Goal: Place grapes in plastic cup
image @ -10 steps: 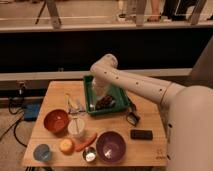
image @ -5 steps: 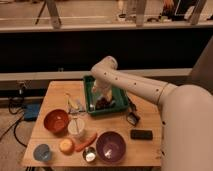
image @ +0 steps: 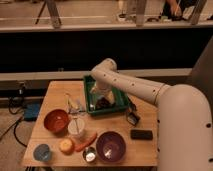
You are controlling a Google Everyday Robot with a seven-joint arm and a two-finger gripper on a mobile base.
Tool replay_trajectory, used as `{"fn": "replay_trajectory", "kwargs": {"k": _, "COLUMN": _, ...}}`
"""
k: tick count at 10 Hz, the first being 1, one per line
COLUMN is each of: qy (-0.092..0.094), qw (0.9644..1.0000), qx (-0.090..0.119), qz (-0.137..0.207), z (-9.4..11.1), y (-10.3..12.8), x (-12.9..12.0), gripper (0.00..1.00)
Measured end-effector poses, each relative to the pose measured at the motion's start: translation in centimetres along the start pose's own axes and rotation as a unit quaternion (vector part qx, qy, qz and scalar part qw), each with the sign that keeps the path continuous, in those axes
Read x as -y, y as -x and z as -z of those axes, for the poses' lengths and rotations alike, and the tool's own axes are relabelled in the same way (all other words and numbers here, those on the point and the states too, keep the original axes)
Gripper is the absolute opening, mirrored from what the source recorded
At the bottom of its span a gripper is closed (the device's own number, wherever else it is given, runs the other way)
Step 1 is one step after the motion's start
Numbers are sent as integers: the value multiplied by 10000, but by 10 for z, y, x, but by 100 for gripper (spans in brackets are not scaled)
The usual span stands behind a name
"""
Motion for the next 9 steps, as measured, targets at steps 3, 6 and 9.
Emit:
{"fn": "replay_trajectory", "kwargs": {"k": 3, "qy": 113, "qw": 9999, "qx": -15, "qz": -97, "z": -13, "y": -5, "x": -8, "gripper": 52}}
{"fn": "replay_trajectory", "kwargs": {"k": 6, "qy": -62, "qw": 9996, "qx": 197, "qz": -179, "z": -13, "y": -9, "x": -11, "gripper": 21}}
{"fn": "replay_trajectory", "kwargs": {"k": 9, "qy": -168, "qw": 9993, "qx": 306, "qz": -103, "z": -10, "y": -8, "x": -3, "gripper": 0}}
